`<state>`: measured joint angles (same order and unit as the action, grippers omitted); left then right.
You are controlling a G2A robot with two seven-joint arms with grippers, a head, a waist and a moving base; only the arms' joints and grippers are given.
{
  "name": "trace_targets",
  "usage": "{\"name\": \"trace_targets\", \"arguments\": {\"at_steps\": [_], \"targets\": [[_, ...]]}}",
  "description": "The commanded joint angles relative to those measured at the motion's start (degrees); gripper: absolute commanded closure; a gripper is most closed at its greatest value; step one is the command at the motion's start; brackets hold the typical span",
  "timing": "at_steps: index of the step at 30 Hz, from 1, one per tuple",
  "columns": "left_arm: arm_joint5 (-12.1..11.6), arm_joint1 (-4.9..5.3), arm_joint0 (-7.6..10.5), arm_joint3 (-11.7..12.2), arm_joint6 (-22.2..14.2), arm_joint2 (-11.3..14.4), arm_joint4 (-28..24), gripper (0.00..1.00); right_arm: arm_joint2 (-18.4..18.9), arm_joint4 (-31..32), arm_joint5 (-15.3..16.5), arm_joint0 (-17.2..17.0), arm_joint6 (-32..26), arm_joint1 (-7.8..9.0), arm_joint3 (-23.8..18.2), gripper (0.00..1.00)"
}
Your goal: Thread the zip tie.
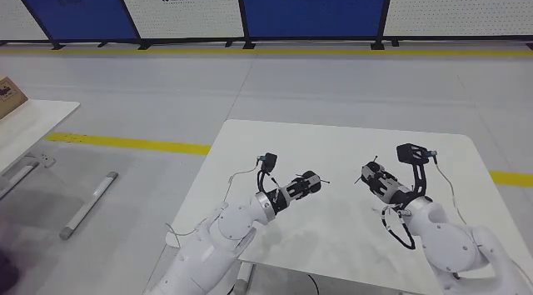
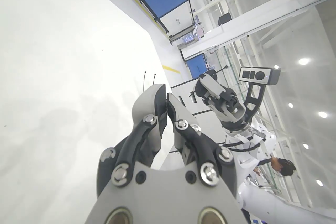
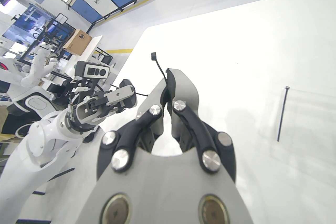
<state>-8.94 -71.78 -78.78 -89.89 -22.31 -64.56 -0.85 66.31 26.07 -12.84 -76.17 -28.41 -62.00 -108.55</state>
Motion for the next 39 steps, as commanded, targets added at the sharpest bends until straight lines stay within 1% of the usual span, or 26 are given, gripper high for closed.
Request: {"name": "trace_targets", "arguments": {"at_steps": [1, 4, 5, 6, 7, 20, 21, 22, 23, 24, 26, 27, 28, 39], "targets": [[-0.3, -0.09, 0.11, -0.2, -0.3, -0.1, -3.1, 1.00, -0.5, -1.7, 1.4, 0.1, 5.8, -0.42, 1.9, 1.00], [-1.4, -0.05, 0.15, -0.7, -1.3, -0.3, -5.4, 1.00, -1.9, -4.0, 4.6, 0.1, 9.9, -1.08, 3.9, 1.00], [-1.4, -0.02, 0.13, -0.9, -2.2, -0.2, -6.4, 1.00, -2.7, -4.1, 5.8, 0.1, 10.6, -1.29, 4.8, 1.00], [-1.3, 0.02, 0.22, -1.0, -2.7, -0.2, -6.7, 1.00, -3.4, -3.8, 6.3, 0.3, 10.6, -1.44, 5.6, 1.00], [-1.1, 0.05, 0.37, -1.1, -3.0, -0.2, -6.9, 1.00, -3.9, -3.3, 6.3, 0.6, 10.4, -1.52, 6.2, 1.00], [-1.1, 0.05, 0.37, -1.1, -3.0, -0.2, -6.9, 1.00, -3.9, -3.3, 6.3, 0.6, 10.4, -1.52, 6.2, 1.00], [-1.1, 0.05, 0.37, -1.1, -3.0, -0.2, -6.9, 1.00, -3.8, -4.0, 6.5, 0.4, 11.1, -1.60, 6.1, 1.00], [-1.0, -0.01, 0.33, -1.2, -2.0, -0.1, -7.0, 1.00, -3.8, -5.0, 7.0, -0.1, 13.3, -1.82, 6.3, 1.00], [-1.0, -0.09, 0.38, -1.1, -1.4, 0.2, -7.6, 1.00, -4.1, -4.1, 6.9, -0.7, 16.4, -2.04, 6.5, 1.00], [-1.1, -0.10, 0.47, -1.1, -0.9, 0.2, -7.3, 1.00, -4.5, -4.2, 7.1, -0.9, 17.1, -2.16, 6.5, 1.00], [-1.1, -0.15, 0.68, -0.8, 0.8, 0.9, -5.3, 1.00, -5.3, -5.4, 8.0, -1.5, 19.7, -2.62, 6.8, 1.00], [-1.1, -0.21, 0.70, -0.6, 1.3, 1.2, -5.1, 1.00, -5.7, -4.7, 7.9, -1.6, 20.7, -2.75, 6.9, 1.00], [-1.1, -0.21, 0.70, -0.6, 1.3, 1.2, -5.1, 1.00, -6.0, -2.7, 7.0, -1.7, 22.7, -2.88, 7.1, 1.00], [-1.1, -0.21, 0.70, -0.6, 1.3, 1.2, -5.1, 1.00, -6.0, -2.7, 7.0, -1.7, 22.7, -2.88, 7.1, 1.00]]}}
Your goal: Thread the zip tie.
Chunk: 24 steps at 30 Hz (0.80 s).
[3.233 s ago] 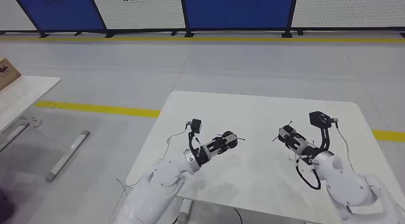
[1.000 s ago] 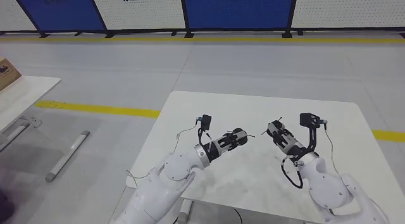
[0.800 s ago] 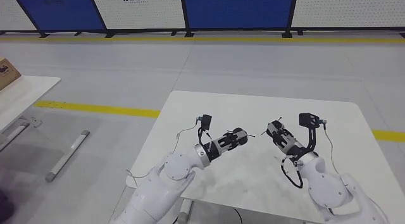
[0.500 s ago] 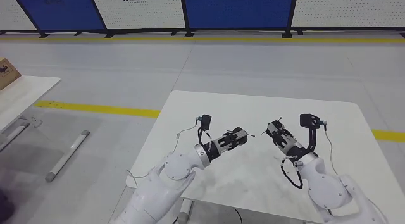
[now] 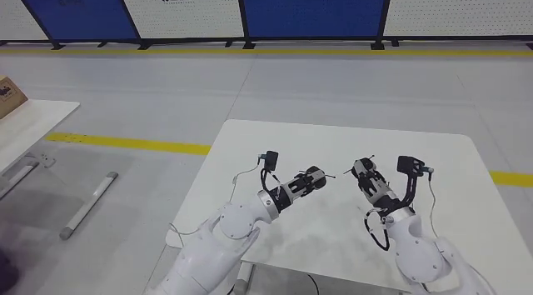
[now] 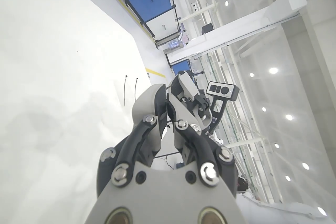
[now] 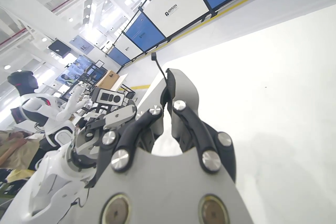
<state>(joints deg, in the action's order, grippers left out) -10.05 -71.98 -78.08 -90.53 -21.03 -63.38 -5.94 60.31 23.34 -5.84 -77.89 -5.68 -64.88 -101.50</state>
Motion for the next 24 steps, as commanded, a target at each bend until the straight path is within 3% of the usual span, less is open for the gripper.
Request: {"name": "trace_targets", "arguments": {"at_steps": [1, 7, 24], "targets": [[0.0, 0.00, 0.00, 0.0, 0.0, 0.0, 0.0, 1.00, 0.0, 0.0, 0.0, 0.0, 0.0, 0.00, 0.0, 1.00], [0.0, 0.00, 0.00, 0.0, 0.0, 0.0, 0.0, 1.00, -0.9, -2.8, 2.7, -0.9, 0.3, -0.64, -0.2, 1.00], [0.0, 0.00, 0.00, 0.0, 0.0, 0.0, 0.0, 1.00, -0.5, -3.1, 3.0, -1.9, 1.9, -1.04, -0.3, 1.00]]}}
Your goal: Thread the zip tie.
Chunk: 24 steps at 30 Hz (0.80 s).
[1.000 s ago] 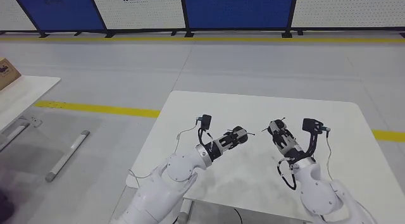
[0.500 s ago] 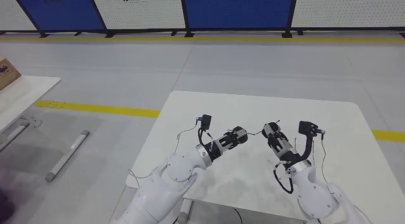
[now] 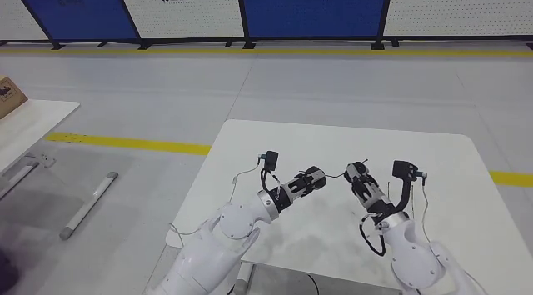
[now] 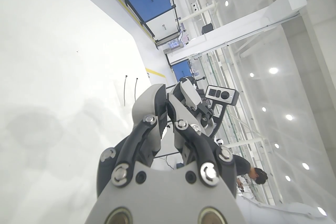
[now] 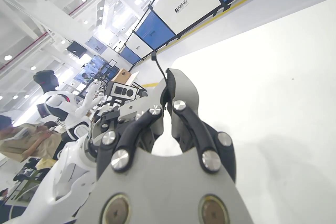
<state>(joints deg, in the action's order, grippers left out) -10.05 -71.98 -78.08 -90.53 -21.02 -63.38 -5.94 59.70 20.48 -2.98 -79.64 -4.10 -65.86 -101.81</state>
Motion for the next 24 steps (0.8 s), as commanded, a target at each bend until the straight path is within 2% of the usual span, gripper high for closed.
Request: {"name": "trace_targets", "arguments": {"at_steps": [1, 4, 7, 24], "targets": [[0.0, 0.00, 0.00, 0.0, 0.0, 0.0, 0.0, 1.00, 0.2, -0.2, 0.2, -0.3, 0.5, -0.12, 0.0, 1.00], [0.0, 0.00, 0.00, 0.0, 0.0, 0.0, 0.0, 1.00, 0.3, -0.1, 0.6, -0.4, 0.3, -0.29, 0.1, 1.00], [0.0, 0.00, 0.00, 0.0, 0.0, 0.0, 0.0, 1.00, 0.5, -0.8, 1.0, -0.1, -2.5, -0.34, 0.5, 1.00], [0.0, 0.00, 0.00, 0.0, 0.0, 0.0, 0.0, 1.00, 1.0, -1.2, 2.0, -0.4, -0.8, -0.94, 1.0, 1.00]]}}
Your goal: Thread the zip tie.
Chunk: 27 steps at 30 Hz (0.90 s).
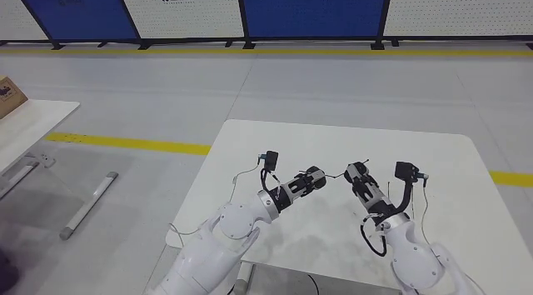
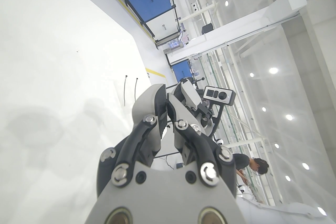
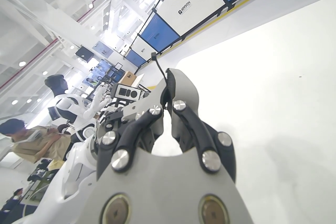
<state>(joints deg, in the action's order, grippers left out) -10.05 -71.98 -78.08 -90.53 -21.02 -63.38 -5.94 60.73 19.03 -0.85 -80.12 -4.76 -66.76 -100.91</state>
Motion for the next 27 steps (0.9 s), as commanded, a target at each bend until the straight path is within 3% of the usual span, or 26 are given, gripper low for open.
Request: {"name": "trace_targets", "arguments": {"at_steps": [1, 27], "targets": [[0.0, 0.00, 0.00, 0.0, 0.0, 0.0, 0.0, 1.00, 0.0, 0.5, -0.2, 0.2, -0.1, -0.10, 0.3, 1.00], [0.0, 0.00, 0.00, 0.0, 0.0, 0.0, 0.0, 1.00, 0.8, 2.0, 0.3, -0.7, 0.3, -1.54, 0.8, 1.00]]}}
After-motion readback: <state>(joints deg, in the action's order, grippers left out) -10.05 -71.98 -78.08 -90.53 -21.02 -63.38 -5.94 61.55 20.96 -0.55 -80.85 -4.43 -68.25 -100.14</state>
